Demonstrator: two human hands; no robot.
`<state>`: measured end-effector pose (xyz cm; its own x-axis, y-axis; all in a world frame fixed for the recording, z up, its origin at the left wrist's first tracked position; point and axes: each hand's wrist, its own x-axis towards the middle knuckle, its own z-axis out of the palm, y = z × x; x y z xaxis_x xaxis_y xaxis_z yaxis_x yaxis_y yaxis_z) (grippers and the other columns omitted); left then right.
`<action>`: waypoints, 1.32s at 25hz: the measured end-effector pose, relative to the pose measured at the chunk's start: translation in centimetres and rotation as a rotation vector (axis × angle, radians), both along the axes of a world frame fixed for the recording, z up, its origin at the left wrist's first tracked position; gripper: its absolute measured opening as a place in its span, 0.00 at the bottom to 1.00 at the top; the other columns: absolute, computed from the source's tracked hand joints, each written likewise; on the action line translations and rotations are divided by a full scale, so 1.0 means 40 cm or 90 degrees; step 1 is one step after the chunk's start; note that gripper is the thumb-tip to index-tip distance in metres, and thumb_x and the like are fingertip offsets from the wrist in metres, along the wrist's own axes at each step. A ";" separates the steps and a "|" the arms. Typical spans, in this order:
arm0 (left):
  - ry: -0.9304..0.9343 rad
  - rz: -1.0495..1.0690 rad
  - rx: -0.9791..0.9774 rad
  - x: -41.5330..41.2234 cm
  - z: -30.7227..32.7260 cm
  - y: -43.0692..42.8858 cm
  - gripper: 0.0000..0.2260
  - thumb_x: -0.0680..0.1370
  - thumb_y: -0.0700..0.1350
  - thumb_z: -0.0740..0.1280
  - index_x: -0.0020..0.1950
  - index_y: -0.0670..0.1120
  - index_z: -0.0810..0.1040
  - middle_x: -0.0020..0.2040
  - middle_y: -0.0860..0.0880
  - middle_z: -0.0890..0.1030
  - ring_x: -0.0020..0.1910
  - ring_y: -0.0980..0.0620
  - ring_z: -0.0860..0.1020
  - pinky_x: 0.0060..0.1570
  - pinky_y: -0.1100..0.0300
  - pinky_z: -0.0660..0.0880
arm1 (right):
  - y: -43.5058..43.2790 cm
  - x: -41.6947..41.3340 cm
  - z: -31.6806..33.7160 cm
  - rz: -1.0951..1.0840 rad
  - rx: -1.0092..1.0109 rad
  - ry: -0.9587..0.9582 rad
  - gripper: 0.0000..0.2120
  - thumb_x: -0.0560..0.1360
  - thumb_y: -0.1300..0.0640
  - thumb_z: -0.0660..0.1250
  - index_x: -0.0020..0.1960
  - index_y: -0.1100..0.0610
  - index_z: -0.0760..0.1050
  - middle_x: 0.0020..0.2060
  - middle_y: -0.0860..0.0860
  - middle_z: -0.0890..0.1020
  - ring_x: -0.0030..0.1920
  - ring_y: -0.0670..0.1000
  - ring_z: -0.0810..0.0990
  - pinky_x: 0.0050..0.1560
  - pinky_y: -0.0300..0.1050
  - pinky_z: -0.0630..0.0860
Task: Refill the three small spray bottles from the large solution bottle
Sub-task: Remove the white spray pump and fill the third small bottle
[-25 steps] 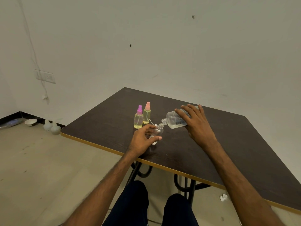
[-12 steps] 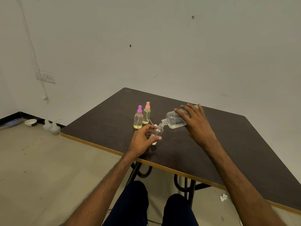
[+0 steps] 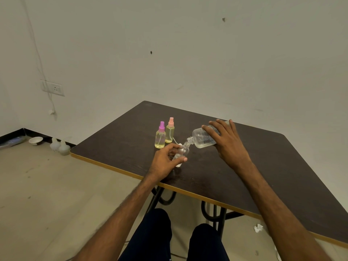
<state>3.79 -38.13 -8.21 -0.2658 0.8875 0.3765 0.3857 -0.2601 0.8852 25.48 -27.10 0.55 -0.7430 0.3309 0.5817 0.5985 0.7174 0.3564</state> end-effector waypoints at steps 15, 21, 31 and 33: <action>0.006 0.003 -0.001 0.000 0.001 0.000 0.18 0.71 0.49 0.78 0.59 0.53 0.79 0.54 0.56 0.83 0.54 0.60 0.81 0.57 0.59 0.79 | -0.003 -0.001 0.007 0.002 0.020 -0.009 0.45 0.65 0.69 0.77 0.74 0.50 0.61 0.69 0.59 0.71 0.71 0.62 0.66 0.74 0.63 0.55; 0.002 0.004 0.006 0.001 -0.001 -0.001 0.18 0.71 0.48 0.78 0.59 0.51 0.79 0.52 0.56 0.84 0.53 0.61 0.81 0.56 0.59 0.79 | -0.003 -0.005 0.010 0.002 0.023 -0.014 0.45 0.64 0.70 0.78 0.74 0.50 0.61 0.68 0.59 0.72 0.71 0.63 0.67 0.74 0.64 0.56; 0.007 0.003 -0.005 0.001 0.005 -0.004 0.17 0.72 0.49 0.77 0.59 0.53 0.79 0.51 0.59 0.83 0.53 0.65 0.80 0.52 0.66 0.77 | 0.004 -0.006 0.012 0.003 0.028 -0.027 0.43 0.66 0.69 0.77 0.74 0.51 0.61 0.69 0.59 0.71 0.72 0.62 0.66 0.75 0.64 0.54; 0.007 0.002 -0.006 0.002 0.005 -0.004 0.17 0.72 0.49 0.77 0.59 0.53 0.78 0.51 0.60 0.82 0.53 0.66 0.80 0.51 0.68 0.76 | 0.004 -0.005 0.013 0.000 0.027 -0.030 0.44 0.66 0.69 0.77 0.75 0.50 0.61 0.69 0.59 0.71 0.72 0.62 0.66 0.75 0.64 0.54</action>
<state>3.86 -38.29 -8.02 -0.2643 0.8903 0.3708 0.3965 -0.2502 0.8833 25.28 -26.95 1.08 -0.7699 0.3069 0.5596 0.5805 0.7010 0.4143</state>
